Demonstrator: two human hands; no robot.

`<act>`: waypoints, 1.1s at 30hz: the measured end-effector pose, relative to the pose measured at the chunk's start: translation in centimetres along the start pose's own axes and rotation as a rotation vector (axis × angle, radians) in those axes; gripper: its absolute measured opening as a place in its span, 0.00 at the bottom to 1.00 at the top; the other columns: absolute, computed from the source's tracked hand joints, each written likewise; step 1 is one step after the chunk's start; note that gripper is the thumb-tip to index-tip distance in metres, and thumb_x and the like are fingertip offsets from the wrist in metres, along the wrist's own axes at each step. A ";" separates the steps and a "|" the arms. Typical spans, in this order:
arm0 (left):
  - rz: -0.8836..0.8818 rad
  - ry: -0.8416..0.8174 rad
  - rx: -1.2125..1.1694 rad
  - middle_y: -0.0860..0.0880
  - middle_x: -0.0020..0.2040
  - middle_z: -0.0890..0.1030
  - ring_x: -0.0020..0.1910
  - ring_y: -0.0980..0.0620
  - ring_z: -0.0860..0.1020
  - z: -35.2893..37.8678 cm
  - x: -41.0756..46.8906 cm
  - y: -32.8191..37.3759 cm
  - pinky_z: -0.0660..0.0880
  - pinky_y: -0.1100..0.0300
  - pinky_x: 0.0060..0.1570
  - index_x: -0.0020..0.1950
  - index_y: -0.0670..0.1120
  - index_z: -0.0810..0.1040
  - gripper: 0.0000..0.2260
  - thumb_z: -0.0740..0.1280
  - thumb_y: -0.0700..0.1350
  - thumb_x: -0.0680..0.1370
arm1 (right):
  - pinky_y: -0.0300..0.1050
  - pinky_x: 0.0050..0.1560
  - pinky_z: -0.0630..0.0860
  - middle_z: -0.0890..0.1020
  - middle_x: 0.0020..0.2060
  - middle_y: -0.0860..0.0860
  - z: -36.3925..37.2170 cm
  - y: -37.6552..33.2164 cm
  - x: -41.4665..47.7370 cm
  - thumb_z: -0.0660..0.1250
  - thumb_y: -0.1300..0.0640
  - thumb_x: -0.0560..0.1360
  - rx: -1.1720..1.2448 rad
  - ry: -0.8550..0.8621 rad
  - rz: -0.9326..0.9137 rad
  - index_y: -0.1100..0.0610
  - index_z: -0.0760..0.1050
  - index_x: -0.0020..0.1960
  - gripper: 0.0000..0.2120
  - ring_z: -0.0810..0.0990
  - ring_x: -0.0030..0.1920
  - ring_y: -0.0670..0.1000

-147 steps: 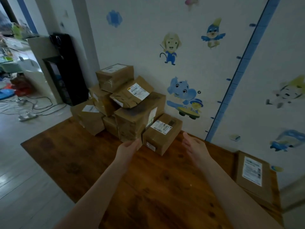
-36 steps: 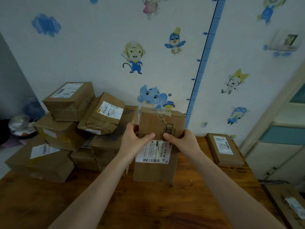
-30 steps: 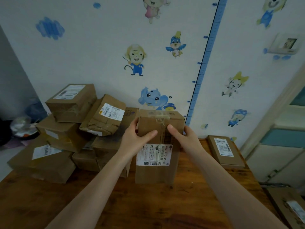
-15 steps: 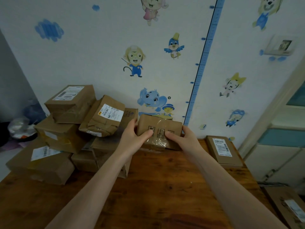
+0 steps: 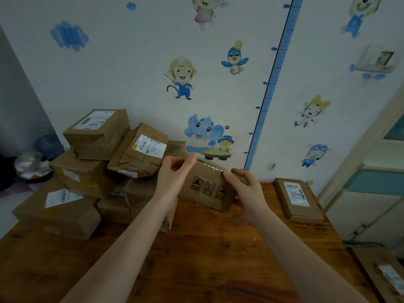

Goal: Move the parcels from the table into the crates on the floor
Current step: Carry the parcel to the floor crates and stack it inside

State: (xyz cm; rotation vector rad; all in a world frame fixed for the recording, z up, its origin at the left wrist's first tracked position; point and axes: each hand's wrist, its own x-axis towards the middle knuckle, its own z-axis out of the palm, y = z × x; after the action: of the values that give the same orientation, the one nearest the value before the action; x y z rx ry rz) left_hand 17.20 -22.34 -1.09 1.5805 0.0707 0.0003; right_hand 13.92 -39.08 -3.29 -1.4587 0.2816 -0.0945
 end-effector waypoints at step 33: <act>-0.188 -0.234 -0.084 0.51 0.55 0.74 0.51 0.54 0.74 -0.4 0.6 -0.8 0.71 0.57 0.42 0.67 0.50 0.65 0.30 0.72 0.54 0.68 | 0.43 0.41 0.73 0.77 0.51 0.53 -1.4 -1.5 1.5 0.72 0.54 0.72 -0.014 0.022 0.106 0.56 0.69 0.60 0.20 0.76 0.48 0.50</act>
State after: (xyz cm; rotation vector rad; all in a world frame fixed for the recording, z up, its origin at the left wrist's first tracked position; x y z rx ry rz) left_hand 17.75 -21.91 -1.87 1.4752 0.0354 -0.3242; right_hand 15.23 -40.92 -2.13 -1.4544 0.3776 -0.0229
